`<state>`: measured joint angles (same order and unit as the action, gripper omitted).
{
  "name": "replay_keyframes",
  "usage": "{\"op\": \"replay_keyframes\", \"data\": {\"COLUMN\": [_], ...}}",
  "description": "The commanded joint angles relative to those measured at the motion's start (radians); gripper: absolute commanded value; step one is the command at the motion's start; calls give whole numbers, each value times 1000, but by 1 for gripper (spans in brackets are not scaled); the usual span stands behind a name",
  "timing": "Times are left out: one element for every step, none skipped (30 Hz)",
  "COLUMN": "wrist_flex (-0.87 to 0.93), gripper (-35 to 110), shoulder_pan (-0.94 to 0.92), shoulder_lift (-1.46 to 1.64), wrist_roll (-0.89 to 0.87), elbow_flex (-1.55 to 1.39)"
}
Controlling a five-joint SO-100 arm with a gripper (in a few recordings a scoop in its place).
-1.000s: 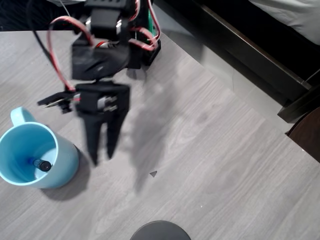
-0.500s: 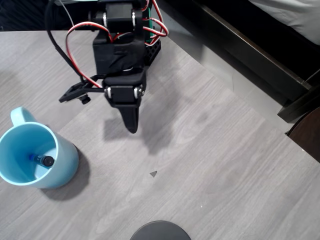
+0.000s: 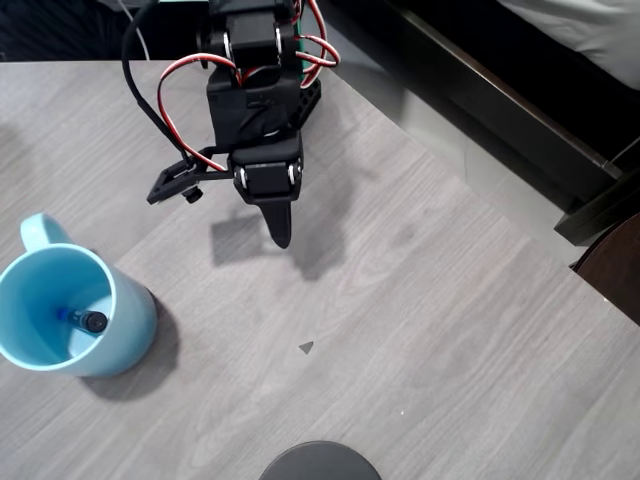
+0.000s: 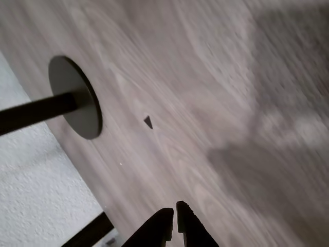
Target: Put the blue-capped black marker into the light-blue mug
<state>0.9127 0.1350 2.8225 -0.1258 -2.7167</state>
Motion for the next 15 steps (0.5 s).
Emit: {"op": "replay_keyframes", "data": {"wrist_flex": [-15,-20,-23,-23,-25,-25,-25,-25,-21,-18,-17,-12,-6,2,8], "gripper": [0,0,0,0,0,0,0,0,0,0,0,0,0,0,0], "shoulder_pan": [15,18,21,23,23,23,23,23,23,25,25,26,26,29,31], "shoulder_lift": [48,64,84,104,121,140,160,183,207,236,265,295,322,348,371], "wrist_roll": [8,8,9,9,12,15,20,21,25,29,32,37,40,43,43], "elbow_flex": [-31,-49,-67,-84,-100,-115,-130,-147,-164,-183,-202,-219,-236,-253,-268]}}
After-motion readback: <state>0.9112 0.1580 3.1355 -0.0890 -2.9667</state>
